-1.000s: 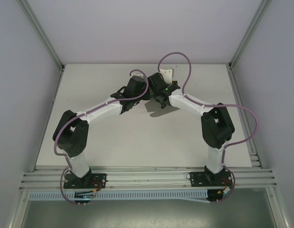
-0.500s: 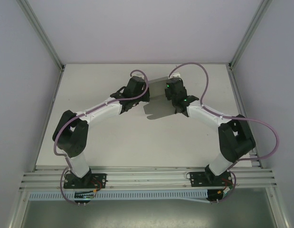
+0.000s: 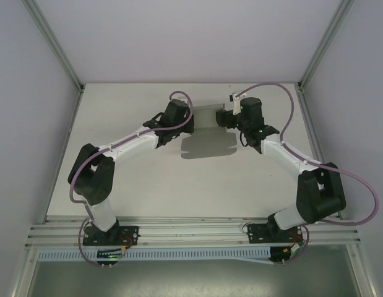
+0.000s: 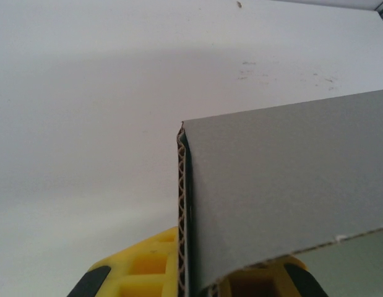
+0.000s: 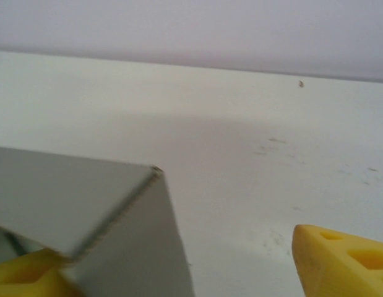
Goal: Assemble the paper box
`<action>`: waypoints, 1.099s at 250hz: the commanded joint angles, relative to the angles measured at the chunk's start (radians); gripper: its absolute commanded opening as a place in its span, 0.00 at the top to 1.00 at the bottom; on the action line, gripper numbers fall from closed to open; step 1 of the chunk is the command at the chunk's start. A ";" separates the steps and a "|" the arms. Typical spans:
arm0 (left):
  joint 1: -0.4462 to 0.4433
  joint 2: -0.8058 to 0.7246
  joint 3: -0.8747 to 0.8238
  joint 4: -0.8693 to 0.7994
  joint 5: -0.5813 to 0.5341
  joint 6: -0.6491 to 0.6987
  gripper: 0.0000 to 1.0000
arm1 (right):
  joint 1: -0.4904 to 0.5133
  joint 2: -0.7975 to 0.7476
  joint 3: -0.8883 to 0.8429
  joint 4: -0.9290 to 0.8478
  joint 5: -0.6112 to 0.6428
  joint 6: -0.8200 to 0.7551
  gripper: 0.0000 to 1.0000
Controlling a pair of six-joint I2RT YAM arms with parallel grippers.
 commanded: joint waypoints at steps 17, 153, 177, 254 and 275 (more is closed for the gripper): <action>0.010 -0.018 0.035 -0.029 -0.018 0.018 1.00 | -0.006 -0.079 -0.023 0.037 -0.070 0.034 0.04; 0.011 0.075 0.130 -0.194 -0.012 0.716 1.00 | -0.029 -0.303 -0.060 -0.299 0.198 0.157 0.01; 0.011 0.052 0.113 -0.275 0.114 0.940 1.00 | -0.045 -0.365 -0.087 -0.351 0.212 0.156 0.01; 0.011 0.258 0.369 -0.719 0.241 1.198 1.00 | -0.106 -0.482 -0.153 -0.415 0.206 0.159 0.01; 0.007 0.342 0.456 -0.791 0.204 1.202 1.00 | -0.118 -0.477 -0.146 -0.433 0.199 0.154 0.01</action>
